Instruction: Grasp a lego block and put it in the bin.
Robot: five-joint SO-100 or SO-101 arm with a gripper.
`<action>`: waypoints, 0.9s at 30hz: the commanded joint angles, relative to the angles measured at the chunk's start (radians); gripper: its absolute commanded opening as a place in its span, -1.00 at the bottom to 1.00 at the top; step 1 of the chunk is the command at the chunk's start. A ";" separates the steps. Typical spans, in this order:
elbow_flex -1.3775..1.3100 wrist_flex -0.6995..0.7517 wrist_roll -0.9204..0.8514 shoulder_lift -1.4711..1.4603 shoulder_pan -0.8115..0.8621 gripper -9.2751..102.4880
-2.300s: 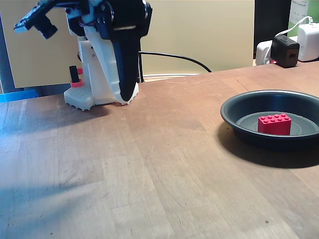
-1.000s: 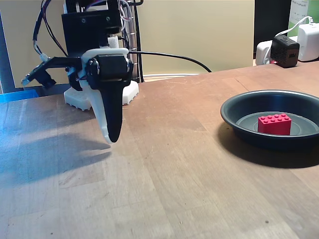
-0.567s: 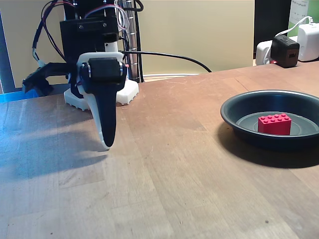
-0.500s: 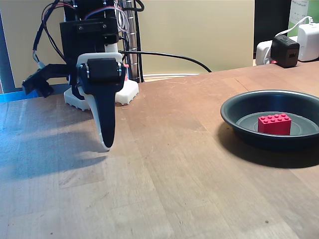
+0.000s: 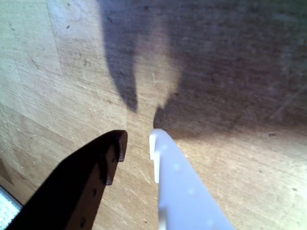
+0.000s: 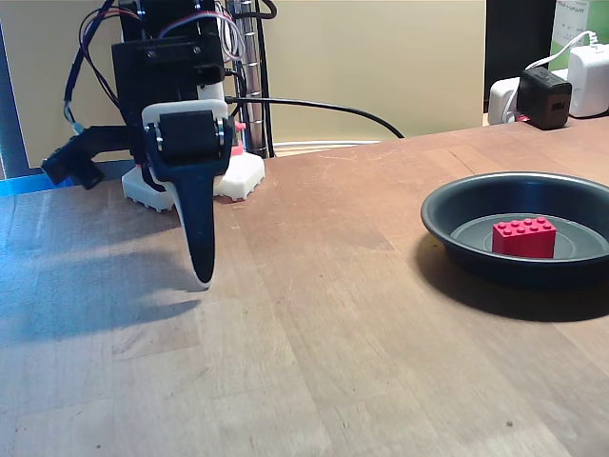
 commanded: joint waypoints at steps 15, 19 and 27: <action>0.060 -0.040 0.000 0.006 -0.041 -0.84; 0.077 -0.052 0.002 0.006 -0.043 -0.84; 0.077 -0.049 0.006 0.006 -0.043 -0.84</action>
